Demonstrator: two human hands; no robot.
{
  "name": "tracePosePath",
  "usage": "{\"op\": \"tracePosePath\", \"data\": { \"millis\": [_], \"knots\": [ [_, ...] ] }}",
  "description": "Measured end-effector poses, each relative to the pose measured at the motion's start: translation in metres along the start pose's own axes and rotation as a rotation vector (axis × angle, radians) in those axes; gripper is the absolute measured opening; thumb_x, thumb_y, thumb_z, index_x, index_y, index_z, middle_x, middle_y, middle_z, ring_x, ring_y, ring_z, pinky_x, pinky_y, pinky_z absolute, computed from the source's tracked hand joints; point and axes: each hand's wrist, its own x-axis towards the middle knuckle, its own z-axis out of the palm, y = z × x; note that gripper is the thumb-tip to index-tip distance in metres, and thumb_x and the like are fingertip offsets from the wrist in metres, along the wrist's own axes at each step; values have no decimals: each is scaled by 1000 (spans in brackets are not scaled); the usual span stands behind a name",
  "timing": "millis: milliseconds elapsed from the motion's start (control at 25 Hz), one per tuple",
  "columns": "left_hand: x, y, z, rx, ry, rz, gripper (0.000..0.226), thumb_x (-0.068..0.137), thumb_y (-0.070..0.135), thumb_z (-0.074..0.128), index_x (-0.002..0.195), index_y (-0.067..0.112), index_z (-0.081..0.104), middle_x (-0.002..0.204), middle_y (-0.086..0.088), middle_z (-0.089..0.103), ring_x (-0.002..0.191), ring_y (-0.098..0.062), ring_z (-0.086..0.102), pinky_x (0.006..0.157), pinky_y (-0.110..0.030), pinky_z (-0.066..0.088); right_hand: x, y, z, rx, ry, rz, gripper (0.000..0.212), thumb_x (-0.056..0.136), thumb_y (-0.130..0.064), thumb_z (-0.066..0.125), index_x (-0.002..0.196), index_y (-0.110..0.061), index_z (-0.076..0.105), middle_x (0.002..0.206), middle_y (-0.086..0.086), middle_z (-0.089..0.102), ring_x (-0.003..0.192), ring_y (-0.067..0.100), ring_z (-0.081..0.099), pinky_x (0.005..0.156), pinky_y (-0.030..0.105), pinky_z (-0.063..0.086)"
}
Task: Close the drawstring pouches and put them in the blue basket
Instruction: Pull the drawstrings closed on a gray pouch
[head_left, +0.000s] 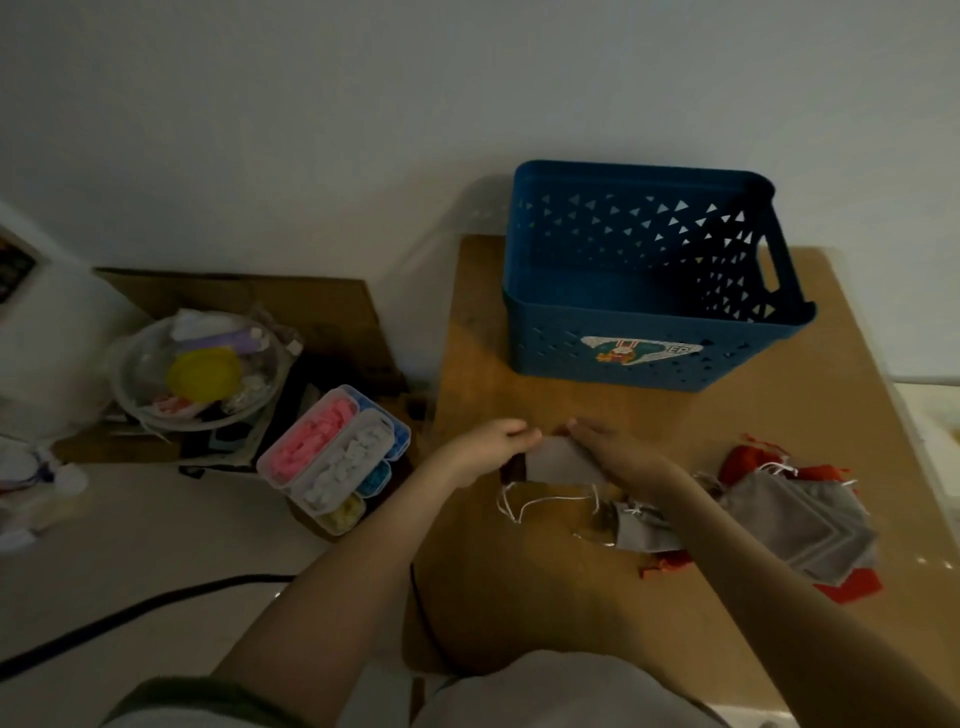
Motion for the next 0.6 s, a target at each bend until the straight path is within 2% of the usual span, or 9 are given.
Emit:
{"op": "tracePosePath", "data": {
  "millis": [80,160,200,280,360,480,600],
  "knots": [
    [-3,-1,-6,-41,36,51,41,98,38,46,130,13,51,123,-9,58,108,-22,56,80,-27,45,-1,2,2,27,-10,154,48,99,-51,32,111,-11,56,100,11,61,86,24,61,68,30,52],
    [-9,0,-7,-44,54,86,31,97,37,48,116,14,59,97,-3,61,86,-16,59,65,-22,43,0,6,0,146,1,214,51,99,-51,34,106,-6,56,90,14,61,75,24,60,64,32,49],
    [-13,3,-8,-31,60,107,25,97,36,48,106,17,61,88,0,59,78,-12,57,62,-21,41,0,5,-2,172,14,200,47,99,-47,37,104,-5,56,87,14,60,72,24,58,63,31,47],
    [-16,8,-7,-16,80,128,20,97,37,48,92,22,60,83,4,57,74,-9,54,63,-21,41,0,1,-7,161,23,115,31,99,-32,44,106,-6,58,87,11,57,71,20,54,61,27,44],
    [-17,14,-7,-27,115,114,24,97,39,47,89,21,60,82,6,58,72,-9,51,62,-21,39,-2,-4,-12,125,14,-16,18,94,-13,49,109,-9,60,89,8,57,73,17,51,59,24,41],
    [-15,20,-6,-30,194,95,23,99,35,45,103,18,59,89,3,58,73,-11,51,65,-23,42,-9,-8,-18,170,7,-120,22,91,2,51,103,-13,61,86,5,56,69,14,48,56,21,39],
    [-18,25,-1,-82,201,76,32,98,40,44,123,22,53,118,0,56,102,-15,53,86,-29,44,-19,-10,-24,261,-11,-188,22,92,4,49,105,-10,60,88,6,55,69,14,49,56,21,40]
  ]
}}
